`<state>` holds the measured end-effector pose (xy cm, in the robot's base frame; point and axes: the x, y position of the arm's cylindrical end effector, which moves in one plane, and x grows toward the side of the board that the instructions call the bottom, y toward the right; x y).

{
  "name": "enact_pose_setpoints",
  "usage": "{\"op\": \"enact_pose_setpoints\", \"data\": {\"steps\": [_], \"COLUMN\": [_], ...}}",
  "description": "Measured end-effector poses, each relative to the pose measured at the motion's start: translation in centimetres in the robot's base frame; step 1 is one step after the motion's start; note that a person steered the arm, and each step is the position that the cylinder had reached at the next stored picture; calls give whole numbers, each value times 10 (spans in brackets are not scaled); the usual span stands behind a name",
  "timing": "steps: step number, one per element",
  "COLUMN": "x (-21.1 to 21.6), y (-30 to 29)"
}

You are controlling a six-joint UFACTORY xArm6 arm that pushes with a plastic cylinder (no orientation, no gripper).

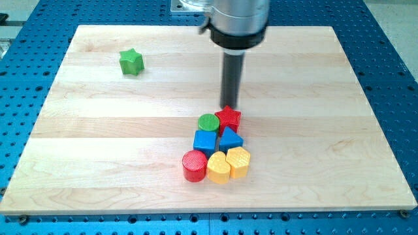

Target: Move the green star into the green circle

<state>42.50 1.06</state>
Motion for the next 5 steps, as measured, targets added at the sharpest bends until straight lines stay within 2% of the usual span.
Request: {"op": "enact_pose_setpoints", "data": {"steps": [1,2,3,4,5], "x": [-46,-48,-94,-108,-66], "y": [-97,-191,-250,-159,-41]}}
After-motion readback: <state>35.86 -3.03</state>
